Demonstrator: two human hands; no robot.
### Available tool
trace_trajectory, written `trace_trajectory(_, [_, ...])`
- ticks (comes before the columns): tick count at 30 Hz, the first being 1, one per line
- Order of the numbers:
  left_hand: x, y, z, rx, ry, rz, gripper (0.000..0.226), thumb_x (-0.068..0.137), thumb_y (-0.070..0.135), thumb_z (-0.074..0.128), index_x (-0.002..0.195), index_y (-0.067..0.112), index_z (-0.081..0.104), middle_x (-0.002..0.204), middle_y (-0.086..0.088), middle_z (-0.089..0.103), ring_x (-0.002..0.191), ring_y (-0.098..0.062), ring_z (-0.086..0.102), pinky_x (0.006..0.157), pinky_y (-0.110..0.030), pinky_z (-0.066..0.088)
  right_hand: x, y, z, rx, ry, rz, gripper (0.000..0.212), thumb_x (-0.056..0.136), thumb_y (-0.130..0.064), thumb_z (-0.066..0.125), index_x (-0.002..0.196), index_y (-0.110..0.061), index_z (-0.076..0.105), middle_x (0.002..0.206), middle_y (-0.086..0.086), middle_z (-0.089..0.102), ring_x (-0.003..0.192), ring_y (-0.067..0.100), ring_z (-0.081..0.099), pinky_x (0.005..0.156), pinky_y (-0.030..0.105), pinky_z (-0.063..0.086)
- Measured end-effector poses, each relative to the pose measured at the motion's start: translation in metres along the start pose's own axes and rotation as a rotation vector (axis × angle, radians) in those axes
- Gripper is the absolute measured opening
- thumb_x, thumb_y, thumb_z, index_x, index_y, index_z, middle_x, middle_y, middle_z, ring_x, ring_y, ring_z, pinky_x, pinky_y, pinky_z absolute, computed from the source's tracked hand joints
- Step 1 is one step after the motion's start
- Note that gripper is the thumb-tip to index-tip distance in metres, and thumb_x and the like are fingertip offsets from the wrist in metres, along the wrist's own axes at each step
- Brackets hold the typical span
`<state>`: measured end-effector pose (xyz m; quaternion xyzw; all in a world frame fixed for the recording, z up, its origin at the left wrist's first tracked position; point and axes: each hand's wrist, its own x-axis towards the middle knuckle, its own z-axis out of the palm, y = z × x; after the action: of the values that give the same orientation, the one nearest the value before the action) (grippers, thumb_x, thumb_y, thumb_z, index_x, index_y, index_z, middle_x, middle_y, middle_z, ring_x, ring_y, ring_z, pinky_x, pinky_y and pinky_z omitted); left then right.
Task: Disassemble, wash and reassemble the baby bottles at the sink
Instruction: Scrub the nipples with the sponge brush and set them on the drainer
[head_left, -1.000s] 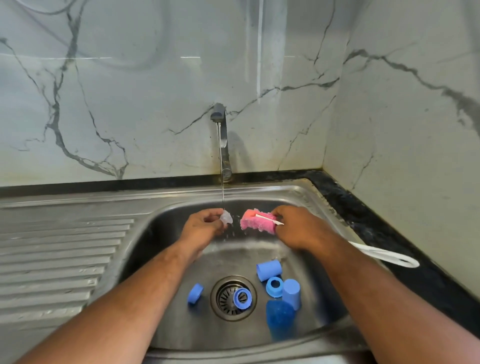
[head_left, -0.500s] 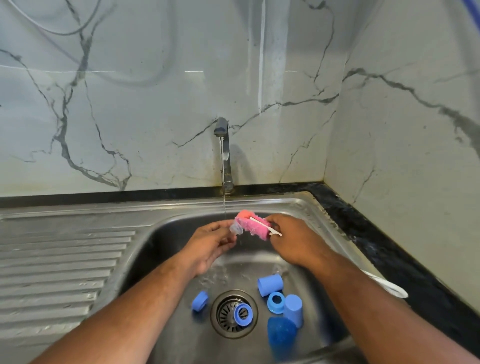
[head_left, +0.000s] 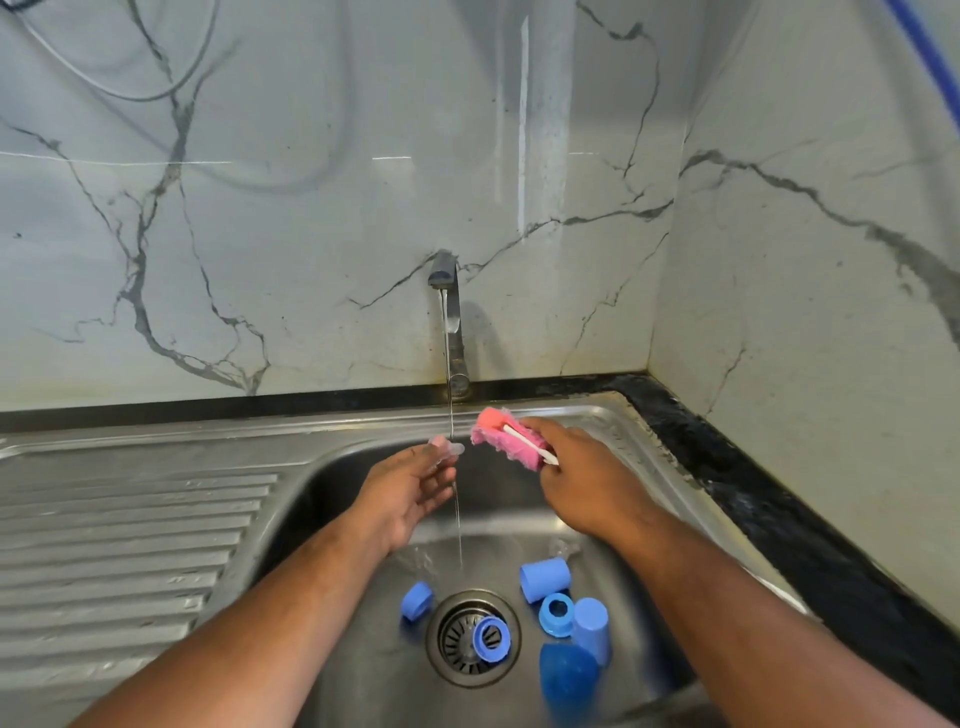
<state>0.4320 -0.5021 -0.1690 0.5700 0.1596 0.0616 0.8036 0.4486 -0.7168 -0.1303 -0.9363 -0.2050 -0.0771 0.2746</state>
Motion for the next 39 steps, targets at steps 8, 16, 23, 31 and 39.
trace_trajectory(8, [-0.010, 0.005, 0.007, -0.041, 0.049, -0.042, 0.025, 0.089, 0.025, 0.075, 0.107, 0.009, 0.077, 0.099, -0.006, 0.076, 0.083, -0.017, 0.067, 0.089, -0.040, 0.057, 0.004, 0.001, 0.002, 0.000, 0.023, -0.036, 0.065, 0.101, -0.018, 0.046, 0.154, -0.051, 0.029, 0.129, 0.003, 0.049, 0.107, 0.025, 0.058, 0.087, 0.036, 0.052])
trace_trajectory(16, [-0.023, 0.017, 0.013, -0.051, 0.104, -0.058, 0.026, 0.084, 0.033, 0.078, 0.100, 0.012, 0.079, 0.096, -0.003, 0.072, 0.083, -0.018, 0.058, 0.079, -0.037, 0.054, -0.001, -0.005, -0.006, -0.025, 0.190, -0.077, 0.056, 0.096, -0.061, 0.053, 0.148, -0.060, 0.033, 0.108, -0.009, 0.048, 0.095, 0.011, 0.051, 0.074, 0.029, 0.040])
trace_trajectory(23, [-0.069, 0.040, 0.004, -0.110, 0.128, -0.062, 0.037, 0.072, 0.040, 0.082, 0.100, 0.016, 0.081, 0.096, 0.006, 0.076, 0.072, -0.011, 0.053, 0.063, -0.028, 0.048, -0.022, -0.028, -0.024, -0.078, 0.346, -0.222, 0.048, 0.099, -0.059, 0.042, 0.146, -0.048, 0.044, 0.105, -0.011, 0.059, 0.093, 0.012, 0.061, 0.070, 0.031, 0.049])
trace_trajectory(31, [-0.098, 0.035, -0.005, -0.198, 0.056, -0.035, 0.025, 0.079, 0.043, 0.077, 0.096, 0.026, 0.084, 0.114, 0.004, 0.076, 0.074, -0.014, 0.050, 0.065, -0.029, 0.042, -0.020, -0.067, -0.034, 0.155, 0.208, -0.308, 0.036, 0.092, -0.033, 0.065, 0.116, -0.043, 0.040, 0.111, -0.019, 0.055, 0.084, -0.004, 0.056, 0.064, 0.014, 0.043])
trace_trajectory(39, [-0.080, 0.034, -0.001, -0.253, 0.028, -0.045, 0.042, 0.061, 0.043, 0.081, 0.093, 0.016, 0.084, 0.099, 0.001, 0.078, 0.071, -0.012, 0.052, 0.063, -0.029, 0.044, -0.020, -0.046, -0.019, -0.142, 0.074, -0.323, 0.083, 0.093, -0.030, 0.052, 0.146, -0.071, 0.003, 0.115, -0.019, 0.044, 0.090, 0.009, 0.057, 0.075, 0.028, 0.051])
